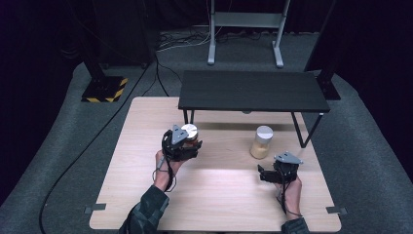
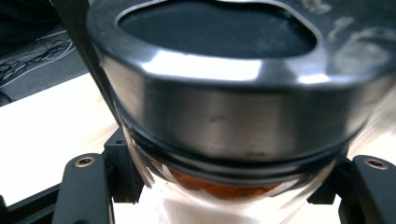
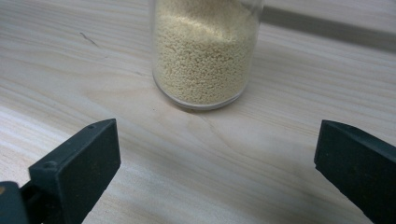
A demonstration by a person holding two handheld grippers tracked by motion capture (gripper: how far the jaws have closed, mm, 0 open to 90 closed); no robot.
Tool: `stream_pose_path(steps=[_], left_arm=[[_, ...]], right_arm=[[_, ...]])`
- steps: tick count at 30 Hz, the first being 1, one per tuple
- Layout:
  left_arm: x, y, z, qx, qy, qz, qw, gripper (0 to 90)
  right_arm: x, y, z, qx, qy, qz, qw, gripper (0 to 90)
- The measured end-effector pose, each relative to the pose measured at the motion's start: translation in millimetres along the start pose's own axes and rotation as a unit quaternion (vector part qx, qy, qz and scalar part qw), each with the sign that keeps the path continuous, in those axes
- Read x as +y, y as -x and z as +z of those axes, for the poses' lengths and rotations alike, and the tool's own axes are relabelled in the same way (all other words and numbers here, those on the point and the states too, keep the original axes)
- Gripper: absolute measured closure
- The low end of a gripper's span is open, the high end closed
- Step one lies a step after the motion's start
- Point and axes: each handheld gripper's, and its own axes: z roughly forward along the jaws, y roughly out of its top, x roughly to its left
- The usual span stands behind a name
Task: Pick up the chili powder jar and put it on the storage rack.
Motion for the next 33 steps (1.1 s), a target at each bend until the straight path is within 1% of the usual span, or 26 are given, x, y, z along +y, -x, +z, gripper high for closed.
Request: stream_pose_path(steps=[4,12,14,23,33], left_arm=[[3.6,-2.3,1.1,-0.005,0.001,-0.005,1.0,31.0],[10.6,-5.0,0.5,-0.011,-0.001,-0.003,0.9999,31.0],[12.0,-5.7,0.5,-0.012,-0.001,-0.006,0.9999,31.0],[21.0,-10.2,-0.2,-0.017,-0.001,-0.003,0.9998,31.0],[33.0,-15.0,-2.0,-0.023,0.002,-0.007,0.9997,31.0]], right_arm=[[0.0,0.4,0.0,0.0,0.0,0.0,1.0,0.0],[0.4,0.4,0.2,0.0,-0.001,0.0,1.0,0.0],[0.3,0.7,0.2,0.0,-0.001,0.001,1.0,0.0],[0.7,0.4,0.3,0.0,-0.002,0.0,1.0,0.0],[0.9,0.5,0.4,0.0,-0.003,0.001,1.0,0.0]])
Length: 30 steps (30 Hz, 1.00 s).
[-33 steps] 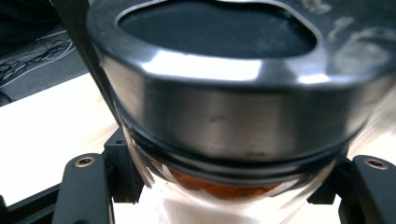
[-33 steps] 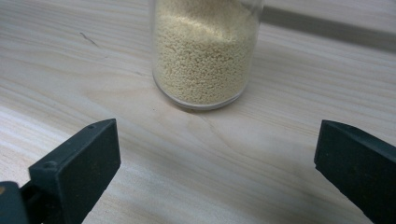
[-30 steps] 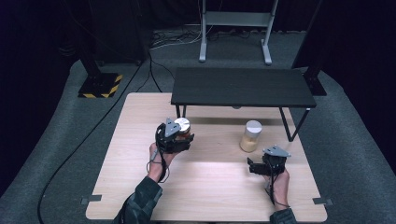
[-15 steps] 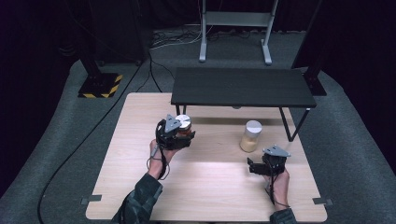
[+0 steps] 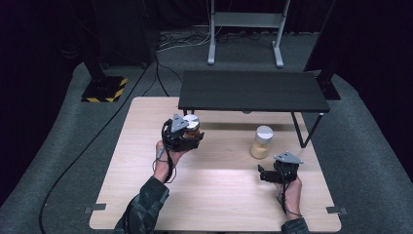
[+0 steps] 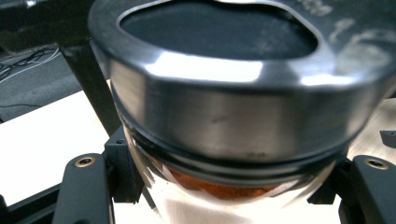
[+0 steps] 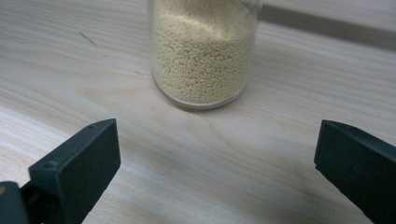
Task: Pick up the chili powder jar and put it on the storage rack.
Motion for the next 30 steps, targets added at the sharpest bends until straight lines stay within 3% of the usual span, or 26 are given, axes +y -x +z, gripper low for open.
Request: stream_pose_path(steps=[30], left_arm=[[31.0,-3.3,-1.9,-0.019,0.001,0.008,0.9998,31.0]], right_arm=[[0.0,1.5,0.0,0.002,0.0,0.005,1.0,0.0]])
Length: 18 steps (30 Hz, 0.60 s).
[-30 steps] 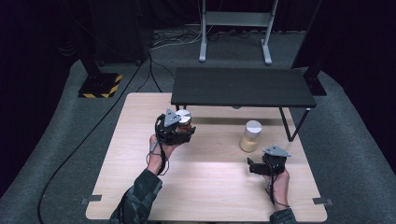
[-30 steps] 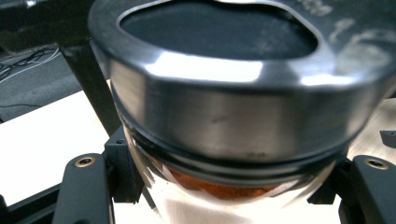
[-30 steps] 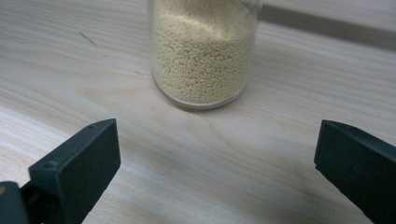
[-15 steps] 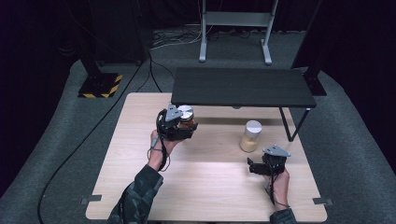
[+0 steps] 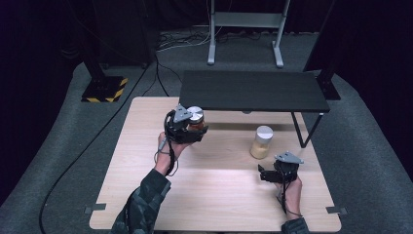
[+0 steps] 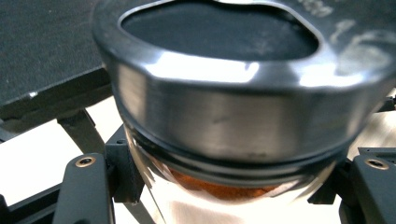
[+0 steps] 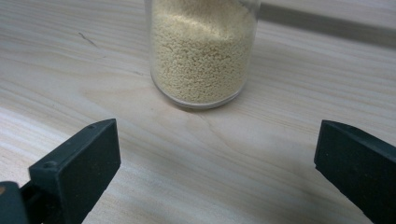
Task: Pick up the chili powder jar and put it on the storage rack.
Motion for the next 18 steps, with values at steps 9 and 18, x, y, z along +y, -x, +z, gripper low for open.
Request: stream_pose_path(steps=[9,18], left_arm=[[5.2,-1.9,-1.5,-0.004,0.002,-0.003,1.0,31.0],[11.5,-3.8,-3.2,-0.007,0.003,-0.004,1.0,31.1]], right_arm=[[-0.1,0.5,0.0,0.001,0.0,0.001,1.0,0.0],[0.1,0.3,0.0,0.001,0.0,0.0,1.0,0.0]])
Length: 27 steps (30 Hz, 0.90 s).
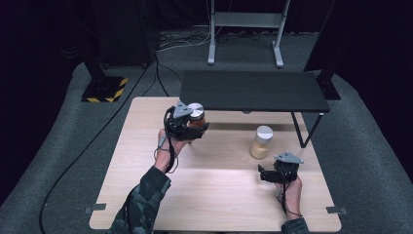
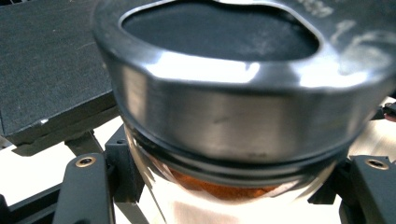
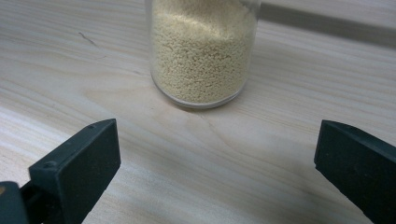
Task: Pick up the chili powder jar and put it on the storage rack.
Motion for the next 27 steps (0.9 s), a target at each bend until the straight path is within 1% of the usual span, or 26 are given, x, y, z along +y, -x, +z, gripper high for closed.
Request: stream_pose_path(steps=[22,27], left_arm=[[22.7,-2.7,-0.2,-0.009,0.006,0.003,0.9999,31.0],[26.3,-5.8,-1.1,-0.011,0.009,-0.003,0.9999,31.0]], right_arm=[[0.1,0.4,0.0,0.0,0.0,0.001,1.0,0.0],[0.1,0.5,0.0,0.0,0.0,0.001,1.0,0.0]])
